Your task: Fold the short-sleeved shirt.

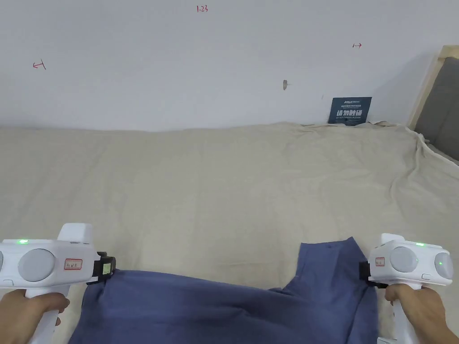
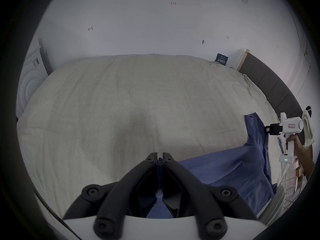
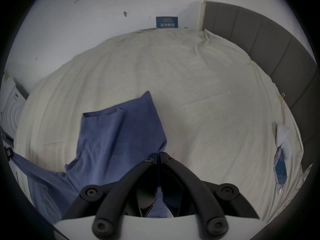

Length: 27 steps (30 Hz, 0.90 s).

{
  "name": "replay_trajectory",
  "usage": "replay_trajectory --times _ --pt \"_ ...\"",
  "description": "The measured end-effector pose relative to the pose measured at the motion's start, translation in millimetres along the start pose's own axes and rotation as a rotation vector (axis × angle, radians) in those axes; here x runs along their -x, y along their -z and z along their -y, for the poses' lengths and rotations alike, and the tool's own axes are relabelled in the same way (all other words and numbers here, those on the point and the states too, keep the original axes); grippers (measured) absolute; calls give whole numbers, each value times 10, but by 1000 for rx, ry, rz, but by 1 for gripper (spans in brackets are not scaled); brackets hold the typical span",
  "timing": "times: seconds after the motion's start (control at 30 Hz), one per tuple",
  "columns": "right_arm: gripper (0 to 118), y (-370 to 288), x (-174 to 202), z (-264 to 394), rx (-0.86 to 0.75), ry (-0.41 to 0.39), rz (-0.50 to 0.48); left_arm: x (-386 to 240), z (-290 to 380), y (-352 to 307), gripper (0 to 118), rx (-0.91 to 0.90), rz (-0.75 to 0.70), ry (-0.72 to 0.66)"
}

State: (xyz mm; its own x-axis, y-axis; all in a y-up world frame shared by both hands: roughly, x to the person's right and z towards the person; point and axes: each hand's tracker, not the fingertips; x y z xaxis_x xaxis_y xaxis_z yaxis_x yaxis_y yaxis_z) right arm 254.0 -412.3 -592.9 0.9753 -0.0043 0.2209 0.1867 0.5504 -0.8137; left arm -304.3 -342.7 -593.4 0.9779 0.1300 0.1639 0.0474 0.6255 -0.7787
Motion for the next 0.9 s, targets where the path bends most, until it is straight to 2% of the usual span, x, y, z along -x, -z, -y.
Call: replay_trajectory --times 0.13,0.5,0.7,0.9 --pt "0 -284 -106 -68 -55 -19 -63 11 76 -118 0 -14 -7 -19" --pt "0 -1872 -153 -86 -327 -13 -222 240 130 -897 0 -153 -6 -138" --pt "0 -2540 -130 -473 -491 -81 -251 287 -217 -1472 1 -287 -45 -123" --pt "0 -3031 9 -1014 -627 -94 -277 267 -765 -2036 1 -413 -80 -120"
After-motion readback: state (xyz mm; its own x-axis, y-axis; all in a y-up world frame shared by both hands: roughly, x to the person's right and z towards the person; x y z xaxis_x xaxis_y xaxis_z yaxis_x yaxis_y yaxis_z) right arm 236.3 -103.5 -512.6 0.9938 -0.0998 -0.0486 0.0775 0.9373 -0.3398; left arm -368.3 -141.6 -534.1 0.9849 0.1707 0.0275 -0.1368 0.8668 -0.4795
